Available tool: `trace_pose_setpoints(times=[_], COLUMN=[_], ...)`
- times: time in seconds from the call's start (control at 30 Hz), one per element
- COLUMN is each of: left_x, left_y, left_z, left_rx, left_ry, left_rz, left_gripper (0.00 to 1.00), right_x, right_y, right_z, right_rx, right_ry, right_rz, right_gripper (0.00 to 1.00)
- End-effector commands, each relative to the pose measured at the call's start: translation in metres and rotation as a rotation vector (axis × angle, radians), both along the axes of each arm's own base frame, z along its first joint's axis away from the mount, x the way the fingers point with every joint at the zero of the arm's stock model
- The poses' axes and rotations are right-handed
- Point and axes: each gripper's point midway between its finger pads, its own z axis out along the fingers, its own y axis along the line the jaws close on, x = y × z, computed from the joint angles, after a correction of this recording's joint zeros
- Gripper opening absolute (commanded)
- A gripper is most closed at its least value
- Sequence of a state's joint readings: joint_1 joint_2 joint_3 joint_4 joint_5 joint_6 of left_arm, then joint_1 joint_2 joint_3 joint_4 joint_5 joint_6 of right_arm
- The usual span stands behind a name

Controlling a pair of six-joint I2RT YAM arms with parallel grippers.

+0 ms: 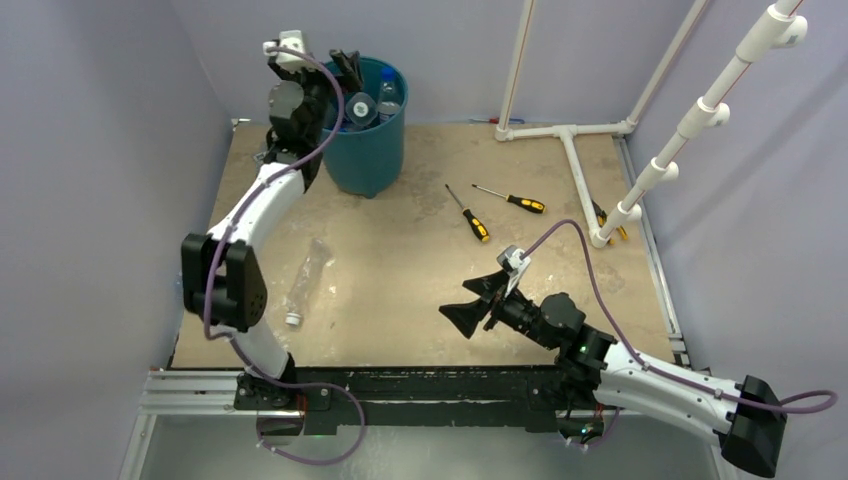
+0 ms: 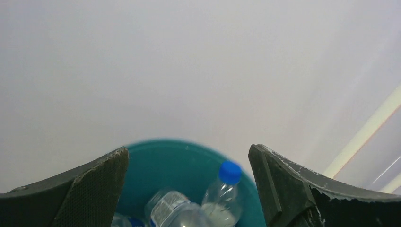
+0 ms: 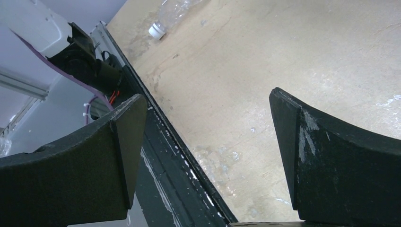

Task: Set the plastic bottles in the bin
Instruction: Place the plastic bottle in the trash bin, then move the plastic bottle to the center of the board.

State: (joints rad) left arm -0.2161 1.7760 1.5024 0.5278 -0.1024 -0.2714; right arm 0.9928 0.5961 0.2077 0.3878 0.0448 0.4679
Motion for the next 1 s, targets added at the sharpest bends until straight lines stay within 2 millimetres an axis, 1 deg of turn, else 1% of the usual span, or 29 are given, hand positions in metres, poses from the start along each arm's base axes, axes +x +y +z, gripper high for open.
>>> trace_pose_setpoints(times=[0.0,0.03,0.07,0.1,0.17,0.2,0.27,0.33,0.4,0.43,0.47,0.53,0.6,0.63,0.67,0.73,0.77,0.8,0.9,0.97], left_x=[-0.074,-0.09,-0.104,-0.123,-0.157,-0.165,-0.188,-0.209,-0.235,-0.248,-0.261,-0.282,-0.296,-0.3,-0.304,-0.313,-0.319,-0.323,-0.326,-0.324], left_y=[0.026,0.029,0.033,0.037,0.041,0.043,0.048,0.047,0.054,0.061,0.068,0.08,0.083,0.082,0.083,0.089,0.092,0.095,0.094,0.093], left_z=[0.108,0.116,0.109,0.108,0.092,0.068,0.021,-0.045,-0.106,-0.128,-0.145,-0.166,-0.182,-0.187,-0.197,-0.224,-0.242,-0.255,-0.282,-0.295], left_rx=[-0.173,-0.208,-0.243,-0.283,-0.343,-0.374,-0.449,-0.448,-0.441,-0.427,-0.414,-0.422,-0.459,-0.475,-0.48,-0.466,-0.458,-0.453,-0.47,-0.487], left_ry=[-0.227,-0.235,-0.214,-0.212,-0.177,-0.084,0.125,0.379,0.572,0.637,0.688,0.746,0.789,0.809,0.842,0.915,0.957,0.987,1.01,1.003], left_rz=[0.022,0.018,0.017,0.007,-0.014,-0.003,0.031,0.069,0.143,0.183,0.226,0.297,0.335,0.339,0.354,0.414,0.453,0.478,0.493,0.493], left_gripper=[0.99,0.99,0.99,0.99,0.99,0.99,0.99,0.99,0.99,0.99,0.99,0.99,0.99,0.99,0.99,0.99,0.99,0.99,0.99,0.99], right_x=[0.007,0.007,0.006,0.006,0.004,0.004,0.005,0.007,0.006,0.006,0.007,0.006,0.006,0.003,0.001,0.002,0.0,-0.001,-0.004,-0.005], right_y=[0.001,0.001,0.002,0.003,0.006,0.008,0.015,0.025,0.037,0.041,0.045,0.049,0.051,0.053,0.054,0.054,0.054,0.053,0.049,0.047], right_z=[0.028,0.028,0.029,0.032,0.037,0.037,0.036,0.029,0.023,0.02,0.017,0.011,0.009,0.01,0.012,0.014,0.012,0.009,0.0,-0.003], right_rx=[0.055,0.056,0.058,0.07,0.094,0.101,0.112,0.088,0.065,0.061,0.054,0.047,0.05,0.055,0.061,0.072,0.074,0.075,0.072,0.068], right_ry=[-0.041,-0.041,-0.041,-0.044,-0.051,-0.053,-0.047,-0.023,0.002,0.008,0.016,0.026,0.036,0.043,0.041,0.042,0.052,0.065,0.093,0.102], right_rz=[-0.033,-0.028,-0.021,-0.018,-0.002,0.006,0.024,0.04,0.084,0.093,0.102,0.116,0.123,0.14,0.152,0.148,0.153,0.155,0.152,0.145], right_gripper=[0.99,0.99,0.99,0.99,0.99,0.99,0.99,0.99,0.99,0.99,0.99,0.99,0.99,0.99,0.99,0.99,0.99,0.99,0.99,0.99])
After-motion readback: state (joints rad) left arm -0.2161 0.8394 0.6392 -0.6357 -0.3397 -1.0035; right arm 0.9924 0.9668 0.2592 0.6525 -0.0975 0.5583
